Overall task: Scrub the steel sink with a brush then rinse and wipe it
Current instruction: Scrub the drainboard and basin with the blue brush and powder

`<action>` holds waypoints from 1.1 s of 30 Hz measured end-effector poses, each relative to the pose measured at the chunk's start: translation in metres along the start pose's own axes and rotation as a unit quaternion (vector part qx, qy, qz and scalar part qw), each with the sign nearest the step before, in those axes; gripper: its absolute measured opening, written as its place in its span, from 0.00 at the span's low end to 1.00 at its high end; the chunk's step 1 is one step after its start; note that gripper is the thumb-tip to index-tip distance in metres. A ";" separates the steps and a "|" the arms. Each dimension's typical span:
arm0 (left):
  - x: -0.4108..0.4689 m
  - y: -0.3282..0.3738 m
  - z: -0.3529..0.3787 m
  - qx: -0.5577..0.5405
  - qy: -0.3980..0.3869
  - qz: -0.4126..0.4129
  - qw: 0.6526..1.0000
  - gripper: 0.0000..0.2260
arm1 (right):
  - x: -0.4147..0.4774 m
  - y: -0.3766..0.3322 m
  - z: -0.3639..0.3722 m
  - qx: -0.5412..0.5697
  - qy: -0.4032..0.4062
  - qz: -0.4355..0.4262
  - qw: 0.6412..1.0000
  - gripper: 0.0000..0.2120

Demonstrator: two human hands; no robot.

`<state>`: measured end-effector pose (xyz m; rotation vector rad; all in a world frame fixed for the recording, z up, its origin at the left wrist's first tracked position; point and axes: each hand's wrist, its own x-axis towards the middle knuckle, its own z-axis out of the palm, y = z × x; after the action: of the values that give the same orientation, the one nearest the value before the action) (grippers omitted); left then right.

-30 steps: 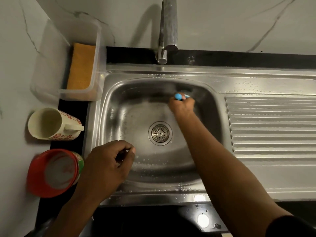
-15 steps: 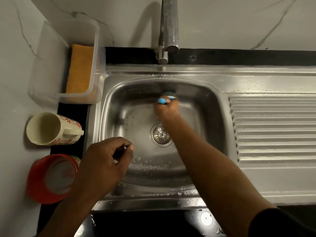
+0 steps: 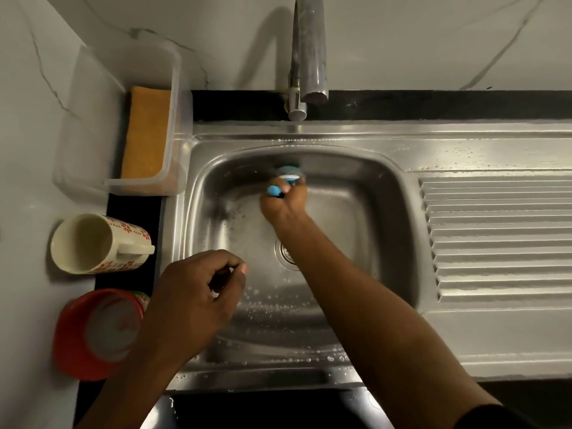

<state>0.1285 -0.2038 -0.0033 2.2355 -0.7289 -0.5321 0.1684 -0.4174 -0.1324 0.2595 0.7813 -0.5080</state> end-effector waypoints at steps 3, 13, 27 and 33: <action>0.003 0.002 0.001 0.000 0.002 0.001 1.000 0.05 | -0.003 -0.068 0.008 0.078 0.015 -0.048 0.996 0.27; 0.003 0.006 -0.002 0.008 0.018 0.016 1.000 0.05 | 0.014 -0.070 -0.007 0.099 0.072 -0.121 0.985 0.17; -0.010 0.002 -0.007 -0.008 0.019 0.006 1.000 0.05 | -0.001 -0.092 0.001 0.105 0.181 -0.135 0.968 0.11; -0.017 -0.006 -0.010 -0.016 0.029 -0.026 0.999 0.04 | -0.067 -0.090 0.009 -0.079 0.020 -0.131 0.988 0.09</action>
<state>0.1229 -0.1843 0.0016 2.2352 -0.6313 -0.4993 0.0866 -0.4753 -0.0809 0.0177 0.8949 -0.6866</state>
